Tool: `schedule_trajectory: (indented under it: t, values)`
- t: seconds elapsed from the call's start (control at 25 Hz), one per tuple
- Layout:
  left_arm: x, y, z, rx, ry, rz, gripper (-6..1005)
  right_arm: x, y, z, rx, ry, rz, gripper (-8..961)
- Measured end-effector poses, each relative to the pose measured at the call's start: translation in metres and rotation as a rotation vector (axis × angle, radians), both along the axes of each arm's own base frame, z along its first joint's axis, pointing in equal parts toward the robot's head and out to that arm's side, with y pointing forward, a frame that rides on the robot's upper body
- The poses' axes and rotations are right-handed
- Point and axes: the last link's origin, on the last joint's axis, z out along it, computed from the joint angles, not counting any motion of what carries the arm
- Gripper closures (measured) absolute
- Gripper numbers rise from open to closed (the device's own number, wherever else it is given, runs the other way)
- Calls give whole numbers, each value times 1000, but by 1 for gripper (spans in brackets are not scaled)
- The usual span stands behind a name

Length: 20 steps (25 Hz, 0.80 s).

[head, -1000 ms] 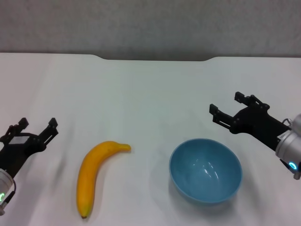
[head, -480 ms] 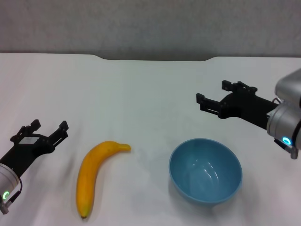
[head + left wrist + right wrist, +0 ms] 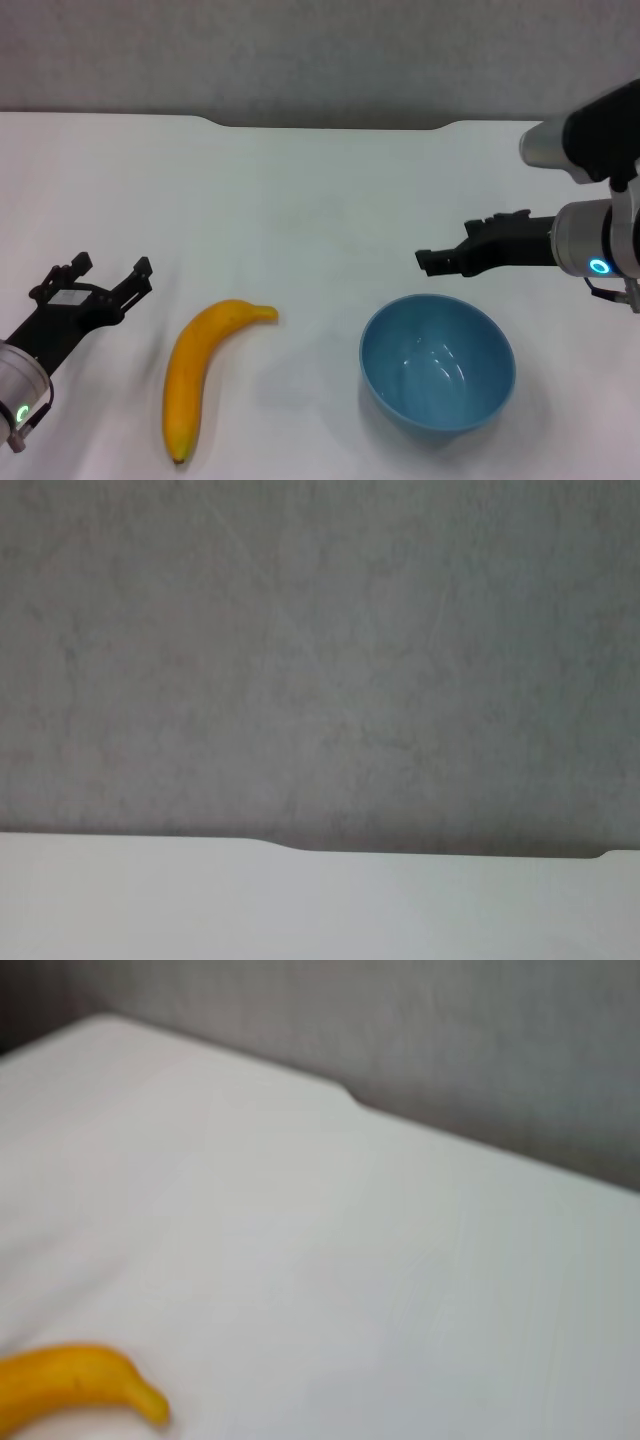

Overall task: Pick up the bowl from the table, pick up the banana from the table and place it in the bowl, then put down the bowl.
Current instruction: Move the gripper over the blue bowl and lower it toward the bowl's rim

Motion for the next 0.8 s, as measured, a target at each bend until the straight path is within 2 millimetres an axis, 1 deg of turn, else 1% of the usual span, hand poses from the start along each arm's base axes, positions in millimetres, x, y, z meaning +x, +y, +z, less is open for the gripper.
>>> schedule_trajectory:
  t: [0.16, 0.28, 0.36, 0.44, 0.56, 0.8]
  values:
    - [3, 1, -1, 4, 6, -11, 91, -3, 2, 7, -48, 11, -80, 66]
    - [3, 1, -1, 3, 7, -10, 90, 2, 3, 16, -81, 37, -156, 66]
    - [2, 1, -1, 4, 7, -9, 90, 7, 2, 18, -97, 47, -200, 66]
    - [2, 1, -1, 5, 7, -8, 90, 17, 3, 16, -116, 36, -260, 67]
    - [2, 2, 1, 12, 6, -5, 90, 21, 3, 15, -129, 23, -286, 67]
    - [2, 2, 1, 14, 10, -6, 90, 36, -2, 4, -177, 6, -357, 68]
